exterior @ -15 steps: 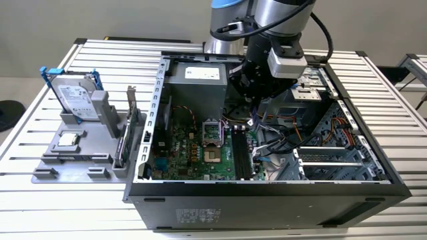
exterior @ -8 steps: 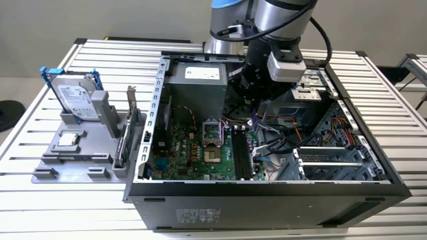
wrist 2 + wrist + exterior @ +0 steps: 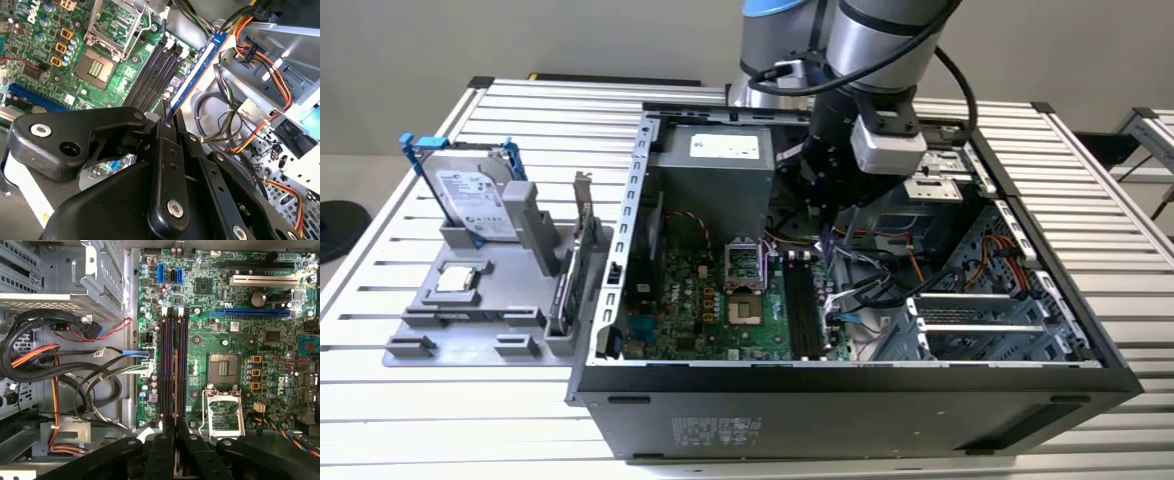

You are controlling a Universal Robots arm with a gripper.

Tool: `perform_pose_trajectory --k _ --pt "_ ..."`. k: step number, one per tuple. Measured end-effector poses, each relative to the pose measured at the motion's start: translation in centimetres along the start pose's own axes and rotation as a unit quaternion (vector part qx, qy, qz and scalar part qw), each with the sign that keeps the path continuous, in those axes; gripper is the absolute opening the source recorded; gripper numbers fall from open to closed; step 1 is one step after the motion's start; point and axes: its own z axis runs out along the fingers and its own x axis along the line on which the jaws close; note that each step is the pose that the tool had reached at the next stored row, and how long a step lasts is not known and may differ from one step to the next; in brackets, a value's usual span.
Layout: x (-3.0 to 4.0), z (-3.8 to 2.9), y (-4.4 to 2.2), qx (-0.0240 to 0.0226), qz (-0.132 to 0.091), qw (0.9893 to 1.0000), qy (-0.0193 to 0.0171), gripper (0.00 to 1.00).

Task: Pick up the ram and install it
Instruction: 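Insert the ram into the slot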

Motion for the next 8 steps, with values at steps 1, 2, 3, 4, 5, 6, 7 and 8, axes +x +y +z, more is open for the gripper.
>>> perform_pose_trajectory --k 1,2,3,4,5,6,7,8 --pt "0.00 0.11 0.00 0.0000 0.000 1.0000 0.0000 0.00" --pt "0.00 0.22 0.00 -0.0001 0.000 1.0000 0.0000 0.00" --pt "0.01 0.33 0.00 0.0000 0.001 1.0000 0.0000 0.00" --pt "0.01 0.44 0.00 0.0000 0.003 1.0000 0.0000 0.00" --pt "0.01 0.61 0.01 0.0001 0.007 1.0000 0.0000 0.00" --pt "0.01 0.73 0.02 0.0002 0.008 1.0000 0.0000 0.00" --pt "0.01 0.85 0.03 0.0002 0.009 1.0000 0.0000 0.00" --pt "0.01 0.96 0.04 0.0002 0.009 1.0000 0.0000 0.00"
